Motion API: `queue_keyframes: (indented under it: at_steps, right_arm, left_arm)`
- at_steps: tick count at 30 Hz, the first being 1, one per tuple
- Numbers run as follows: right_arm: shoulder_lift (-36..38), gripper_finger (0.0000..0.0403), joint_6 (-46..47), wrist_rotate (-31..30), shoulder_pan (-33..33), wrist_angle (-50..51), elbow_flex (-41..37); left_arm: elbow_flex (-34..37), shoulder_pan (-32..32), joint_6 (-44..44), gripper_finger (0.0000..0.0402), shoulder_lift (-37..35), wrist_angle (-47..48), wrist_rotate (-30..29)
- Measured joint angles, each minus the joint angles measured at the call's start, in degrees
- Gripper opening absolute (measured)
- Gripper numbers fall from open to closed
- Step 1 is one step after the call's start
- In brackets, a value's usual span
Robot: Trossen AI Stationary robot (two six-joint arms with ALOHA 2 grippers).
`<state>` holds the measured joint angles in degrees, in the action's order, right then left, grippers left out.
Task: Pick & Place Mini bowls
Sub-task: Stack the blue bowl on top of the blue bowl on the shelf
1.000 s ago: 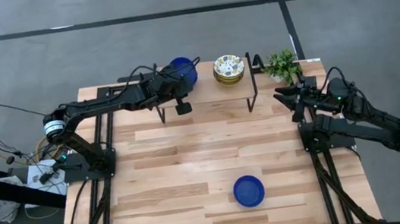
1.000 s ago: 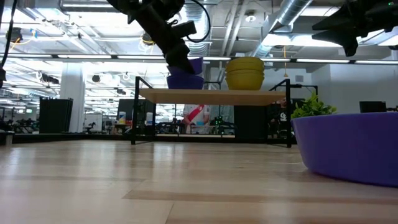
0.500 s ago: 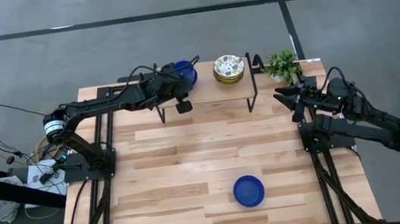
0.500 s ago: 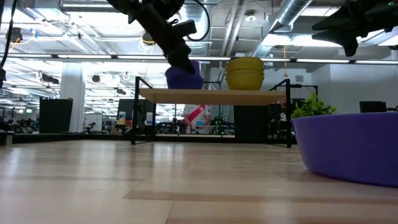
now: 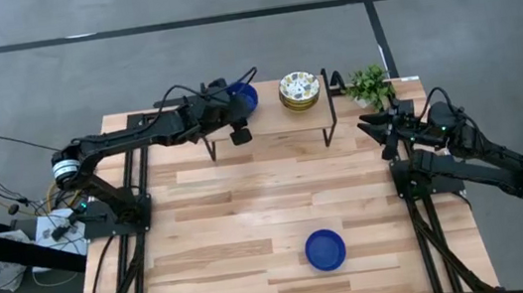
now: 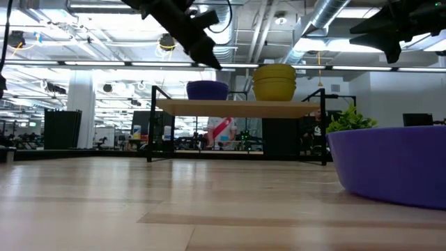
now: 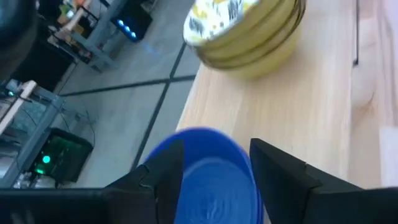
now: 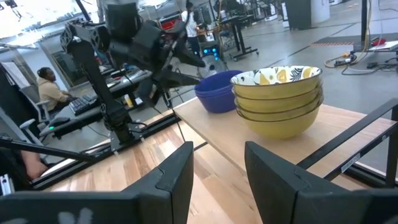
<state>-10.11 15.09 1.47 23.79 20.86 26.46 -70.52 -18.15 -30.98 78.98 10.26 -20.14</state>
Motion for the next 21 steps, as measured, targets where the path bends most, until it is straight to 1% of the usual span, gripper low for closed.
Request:
queue_keyframes:
  at_steps: [4,7,13,17,21]
  right_arm:
    - [0.02,0.0134,0.00,0.01,-0.02,0.00,0.00]
    - [0.00,0.0133,0.00,-0.01,-0.02,0.02,0.00]
    - [0.02,0.0134,0.00,-0.03,0.00,0.04,0.00]
    - [0.02,0.0134,0.00,-0.01,-0.01,0.04,0.00]
    - [0.02,0.0133,0.00,-0.01,-0.02,0.04,0.00]
  left_arm:
    - [0.00,1.67,1.02,0.0183,-1.47,-1.55,0.00]
    - [-0.01,3.57,5.78,0.0179,-2.44,-2.37,0.27]
    - [-0.02,8.01,17.87,0.0175,-2.89,-2.58,3.32]
    - [-0.02,11.63,22.11,0.0175,-2.91,-2.58,4.36]
    - [-0.02,14.93,24.08,0.0174,-2.91,-2.60,4.37]
